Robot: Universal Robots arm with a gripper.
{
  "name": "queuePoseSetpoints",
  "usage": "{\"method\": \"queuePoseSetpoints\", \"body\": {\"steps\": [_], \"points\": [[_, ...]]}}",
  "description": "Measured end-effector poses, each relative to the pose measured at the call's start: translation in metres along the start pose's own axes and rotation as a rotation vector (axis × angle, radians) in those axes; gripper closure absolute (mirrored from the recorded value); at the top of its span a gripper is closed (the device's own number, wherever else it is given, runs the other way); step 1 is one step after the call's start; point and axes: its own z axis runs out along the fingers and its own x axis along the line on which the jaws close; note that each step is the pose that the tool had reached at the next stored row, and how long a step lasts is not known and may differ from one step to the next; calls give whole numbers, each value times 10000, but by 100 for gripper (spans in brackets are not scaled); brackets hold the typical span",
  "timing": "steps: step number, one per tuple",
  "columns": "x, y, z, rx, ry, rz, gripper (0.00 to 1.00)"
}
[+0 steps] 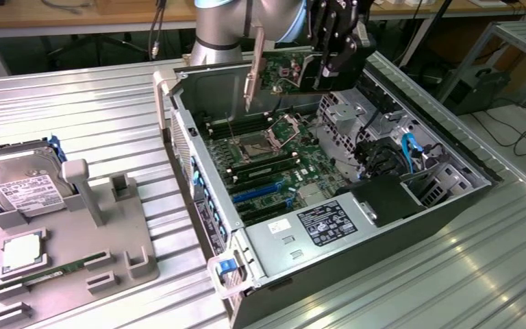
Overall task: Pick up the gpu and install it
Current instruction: 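Insert the gpu into the slot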
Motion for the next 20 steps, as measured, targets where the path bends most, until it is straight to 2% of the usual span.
{"method": "queuePoseSetpoints", "body": {"steps": [15, 20], "points": [[1, 0, 0, -45, -80, -1986, 72], [1, 0, 0, -65, -115, -2850, 72]]}}
